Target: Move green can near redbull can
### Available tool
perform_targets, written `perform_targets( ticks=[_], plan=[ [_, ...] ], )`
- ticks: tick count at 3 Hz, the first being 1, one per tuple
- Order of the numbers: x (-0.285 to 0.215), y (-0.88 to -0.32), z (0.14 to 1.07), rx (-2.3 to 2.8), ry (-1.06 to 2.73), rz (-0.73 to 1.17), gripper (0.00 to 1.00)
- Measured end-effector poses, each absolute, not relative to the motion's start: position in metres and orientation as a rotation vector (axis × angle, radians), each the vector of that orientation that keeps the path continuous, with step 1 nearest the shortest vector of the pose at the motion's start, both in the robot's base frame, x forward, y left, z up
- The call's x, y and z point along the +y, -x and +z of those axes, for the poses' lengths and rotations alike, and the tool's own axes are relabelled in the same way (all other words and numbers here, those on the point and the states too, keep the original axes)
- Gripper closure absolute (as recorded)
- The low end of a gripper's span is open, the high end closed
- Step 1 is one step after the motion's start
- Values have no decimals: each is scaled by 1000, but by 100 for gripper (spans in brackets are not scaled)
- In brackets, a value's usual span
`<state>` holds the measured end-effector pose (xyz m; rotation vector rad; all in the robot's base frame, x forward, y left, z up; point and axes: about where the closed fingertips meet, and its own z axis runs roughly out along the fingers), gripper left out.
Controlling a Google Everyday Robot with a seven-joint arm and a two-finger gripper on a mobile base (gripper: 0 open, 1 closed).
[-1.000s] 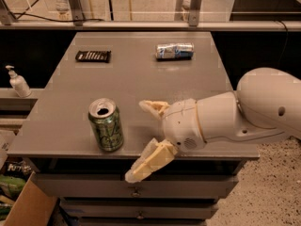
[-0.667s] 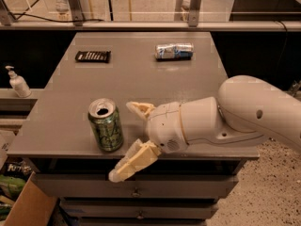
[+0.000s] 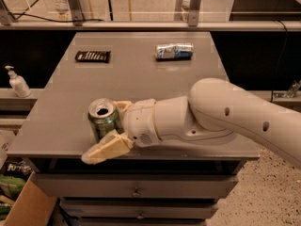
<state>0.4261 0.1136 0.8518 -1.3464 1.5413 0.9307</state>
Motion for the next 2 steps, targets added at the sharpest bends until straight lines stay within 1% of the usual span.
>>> perform_targets(
  ticks=[2],
  plan=[
    [113, -442, 852, 1587, 1275, 909, 64]
  ],
)
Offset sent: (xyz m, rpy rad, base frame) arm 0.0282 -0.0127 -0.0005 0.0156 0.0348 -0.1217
